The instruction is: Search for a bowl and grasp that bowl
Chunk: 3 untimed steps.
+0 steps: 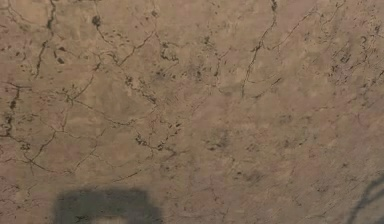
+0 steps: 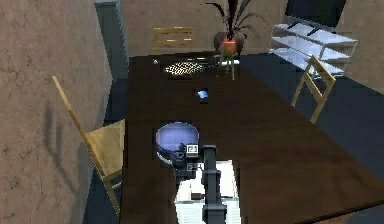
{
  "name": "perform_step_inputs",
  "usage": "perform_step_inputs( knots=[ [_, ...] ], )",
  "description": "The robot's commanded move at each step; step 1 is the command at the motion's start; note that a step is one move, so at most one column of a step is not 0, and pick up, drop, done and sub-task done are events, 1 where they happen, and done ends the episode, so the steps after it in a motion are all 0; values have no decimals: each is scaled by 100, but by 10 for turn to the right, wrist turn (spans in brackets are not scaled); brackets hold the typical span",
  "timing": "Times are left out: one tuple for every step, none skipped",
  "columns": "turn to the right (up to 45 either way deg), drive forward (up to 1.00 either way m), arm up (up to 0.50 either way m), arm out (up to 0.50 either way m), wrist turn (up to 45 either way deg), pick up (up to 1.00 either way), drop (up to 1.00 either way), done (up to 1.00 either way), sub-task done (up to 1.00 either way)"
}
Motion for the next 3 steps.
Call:
perform_step_inputs(
  knots=[
    [0,0,0,0,0,100,0,0,0],
    [0,0,10,0,0,0,0,0,0],
    [0,0,0,0,0,0,0,100,0]
  ],
)
